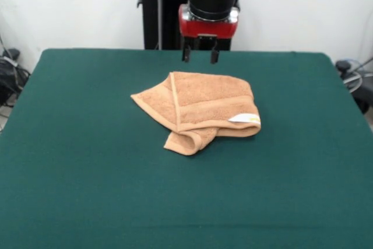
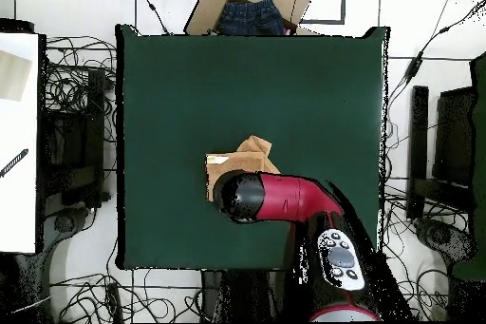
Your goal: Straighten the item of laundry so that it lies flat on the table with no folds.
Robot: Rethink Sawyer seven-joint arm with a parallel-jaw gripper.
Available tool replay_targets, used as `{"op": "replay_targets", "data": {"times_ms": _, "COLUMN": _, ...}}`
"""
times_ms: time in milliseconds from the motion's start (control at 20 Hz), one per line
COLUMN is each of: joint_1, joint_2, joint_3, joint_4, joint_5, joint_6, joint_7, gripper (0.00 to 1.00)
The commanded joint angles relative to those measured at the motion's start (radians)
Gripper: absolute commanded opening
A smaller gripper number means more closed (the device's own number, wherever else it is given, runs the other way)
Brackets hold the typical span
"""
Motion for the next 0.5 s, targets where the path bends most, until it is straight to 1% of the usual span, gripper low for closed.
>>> {"op": "replay_targets", "data": {"times_ms": 50, "joint_1": 0.061, "joint_2": 0.045, "joint_3": -0.066, "joint_4": 0.033, "joint_5": 0.089, "joint_6": -0.044, "joint_7": 0.334, "gripper": 1.00}}
{"op": "replay_targets", "data": {"times_ms": 300, "joint_1": 0.083, "joint_2": 0.051, "joint_3": -0.081, "joint_4": 0.023, "joint_5": 0.140, "joint_6": -0.037, "joint_7": 0.322, "gripper": 1.00}}
{"op": "replay_targets", "data": {"times_ms": 500, "joint_1": 0.107, "joint_2": 0.041, "joint_3": -0.103, "joint_4": -0.001, "joint_5": 0.161, "joint_6": 0.000, "joint_7": 0.314, "gripper": 1.00}}
